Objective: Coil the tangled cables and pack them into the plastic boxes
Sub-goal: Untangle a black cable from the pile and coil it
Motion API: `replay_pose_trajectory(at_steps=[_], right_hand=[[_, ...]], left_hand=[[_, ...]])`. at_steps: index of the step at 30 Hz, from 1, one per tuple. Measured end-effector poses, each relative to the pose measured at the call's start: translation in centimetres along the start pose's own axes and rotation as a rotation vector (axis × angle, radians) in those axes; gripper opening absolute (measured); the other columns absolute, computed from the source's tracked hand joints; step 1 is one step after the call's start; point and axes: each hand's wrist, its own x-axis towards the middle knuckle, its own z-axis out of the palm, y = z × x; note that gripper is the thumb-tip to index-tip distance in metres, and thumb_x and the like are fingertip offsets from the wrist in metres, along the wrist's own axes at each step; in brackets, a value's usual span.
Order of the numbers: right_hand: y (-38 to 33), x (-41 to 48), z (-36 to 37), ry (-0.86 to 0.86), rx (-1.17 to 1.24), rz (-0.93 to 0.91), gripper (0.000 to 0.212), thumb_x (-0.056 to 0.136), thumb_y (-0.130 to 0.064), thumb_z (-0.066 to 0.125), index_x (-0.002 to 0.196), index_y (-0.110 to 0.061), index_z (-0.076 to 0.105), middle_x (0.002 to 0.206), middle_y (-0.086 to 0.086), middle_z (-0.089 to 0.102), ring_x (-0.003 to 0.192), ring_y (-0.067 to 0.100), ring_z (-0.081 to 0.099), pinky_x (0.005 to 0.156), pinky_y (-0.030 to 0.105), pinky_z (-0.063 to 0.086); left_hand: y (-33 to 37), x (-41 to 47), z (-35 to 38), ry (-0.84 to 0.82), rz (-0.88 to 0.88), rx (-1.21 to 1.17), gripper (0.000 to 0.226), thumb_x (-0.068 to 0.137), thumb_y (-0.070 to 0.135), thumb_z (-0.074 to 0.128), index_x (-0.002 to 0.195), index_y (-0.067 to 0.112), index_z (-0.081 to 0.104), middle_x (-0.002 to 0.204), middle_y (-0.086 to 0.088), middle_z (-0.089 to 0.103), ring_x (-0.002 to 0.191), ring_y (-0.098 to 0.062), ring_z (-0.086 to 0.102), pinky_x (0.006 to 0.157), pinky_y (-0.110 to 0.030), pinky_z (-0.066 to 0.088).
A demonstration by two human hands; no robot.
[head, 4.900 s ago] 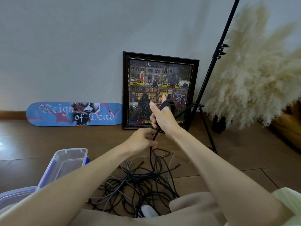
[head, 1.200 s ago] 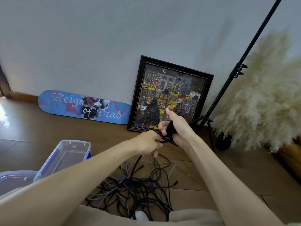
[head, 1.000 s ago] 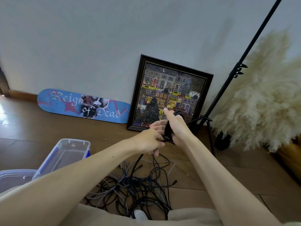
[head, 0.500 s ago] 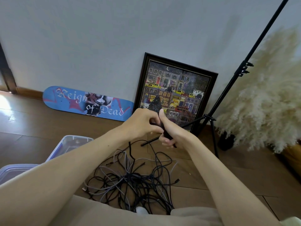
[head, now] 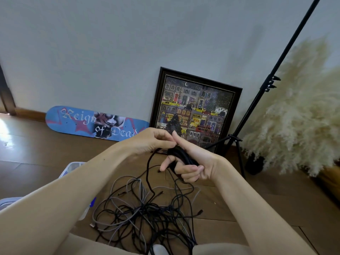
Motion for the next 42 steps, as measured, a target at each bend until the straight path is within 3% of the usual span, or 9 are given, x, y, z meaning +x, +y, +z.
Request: replay_pose_trajectory(at_steps=[6, 11, 13, 18, 24, 30, 34, 39, 42], right_hand=[[0.0, -0.1, -0.5, -0.231, 0.192, -0.053, 0.045, 0.090, -0.045, 0.060, 0.093, 0.000, 0.065, 0.035, -0.004, 0.044, 0.024, 0.001, 0.037, 0.030, 0.012, 0.027], [-0.4, -0.3, -0.8, -0.331, 0.456, -0.160, 0.042, 0.097, -0.031, 0.054, 0.099, 0.011, 0.059, 0.041, 0.010, 0.054, 0.027, 0.013, 0.032, 0.035, 0.020, 0.035], [-0.4, -0.5, -1.1, -0.290, 0.449, -0.217, 0.044, 0.097, -0.033, 0.054, 0.100, 0.011, 0.060, 0.041, 0.009, 0.054, 0.026, 0.014, 0.038, 0.035, 0.020, 0.036], [-0.1, -0.9, -1.8, -0.219, 0.451, -0.424, 0.045, 0.098, -0.035, 0.052, 0.101, 0.009, 0.061, 0.041, 0.008, 0.055, 0.027, 0.013, 0.038, 0.035, 0.021, 0.030], [-0.2, -0.9, -1.7, -0.166, 0.545, -0.545, 0.041, 0.095, -0.032, 0.055, 0.101, 0.008, 0.064, 0.036, 0.006, 0.050, 0.026, 0.012, 0.029, 0.032, 0.021, 0.029], [-0.1, -1.8, -1.6, 0.131, 0.392, -0.426, 0.048, 0.093, -0.041, 0.045, 0.088, -0.001, 0.070, 0.030, -0.004, 0.037, 0.020, 0.003, 0.031, 0.027, 0.014, 0.022], [-0.2, -1.7, -1.2, 0.192, 0.427, -0.443, 0.052, 0.092, -0.042, 0.041, 0.084, 0.000, 0.069, 0.028, -0.005, 0.034, 0.018, 0.003, 0.028, 0.027, 0.013, 0.018], [-0.3, -1.3, -1.4, -0.168, 0.582, -0.517, 0.050, 0.100, -0.033, 0.043, 0.108, 0.015, 0.059, 0.040, 0.010, 0.054, 0.028, 0.014, 0.034, 0.034, 0.021, 0.030], [-0.5, -1.9, -2.0, -0.202, 0.516, -0.515, 0.053, 0.102, -0.032, 0.040, 0.114, 0.017, 0.055, 0.045, 0.013, 0.058, 0.032, 0.014, 0.035, 0.037, 0.023, 0.031]], left_hand=[[-0.5, 0.0, 0.1, 0.040, -0.054, -0.147, 0.008, 0.083, 0.010, 0.065, 0.090, 0.009, 0.067, 0.084, -0.006, 0.066, 0.076, -0.011, 0.060, 0.066, -0.016, 0.049], [-0.7, 0.4, 0.5, 0.064, -0.055, -0.207, 0.013, 0.088, 0.020, 0.059, 0.081, 0.017, 0.070, 0.074, -0.003, 0.063, 0.068, -0.011, 0.056, 0.063, -0.019, 0.047], [-1.3, 0.5, 0.8, 0.025, -0.078, -0.160, 0.031, 0.094, 0.026, 0.053, 0.069, 0.022, 0.069, 0.069, 0.000, 0.059, 0.064, -0.010, 0.052, 0.064, -0.021, 0.041], [-2.4, 0.7, 1.3, 0.067, -0.128, -0.136, 0.020, 0.099, 0.012, 0.045, 0.108, 0.013, 0.062, 0.064, 0.002, 0.063, 0.057, -0.009, 0.055, 0.058, -0.020, 0.041], [-2.8, 1.2, 4.3, 0.064, -0.170, -0.224, 0.017, 0.098, 0.016, 0.049, 0.103, 0.016, 0.065, 0.066, -0.002, 0.060, 0.054, -0.012, 0.053, 0.053, -0.025, 0.040], [-2.5, 1.4, 3.5, 0.186, -0.176, -0.034, 0.021, 0.101, 0.015, 0.041, 0.099, 0.018, 0.062, 0.061, 0.000, 0.052, 0.047, -0.009, 0.044, 0.046, -0.019, 0.035], [-2.3, 1.4, 3.2, 0.167, -0.131, 0.037, 0.021, 0.102, 0.017, 0.039, 0.103, 0.022, 0.060, 0.059, 0.001, 0.053, 0.045, -0.008, 0.044, 0.046, -0.020, 0.035], [-2.7, 1.3, 4.0, 0.064, -0.162, -0.068, 0.020, 0.100, 0.019, 0.045, 0.096, 0.018, 0.065, 0.059, 0.000, 0.055, 0.049, -0.012, 0.046, 0.050, -0.023, 0.037], [-2.3, 1.2, 4.2, 0.093, -0.156, -0.085, 0.021, 0.101, 0.019, 0.042, 0.098, 0.019, 0.063, 0.057, 0.002, 0.054, 0.050, -0.012, 0.048, 0.052, -0.023, 0.041]])
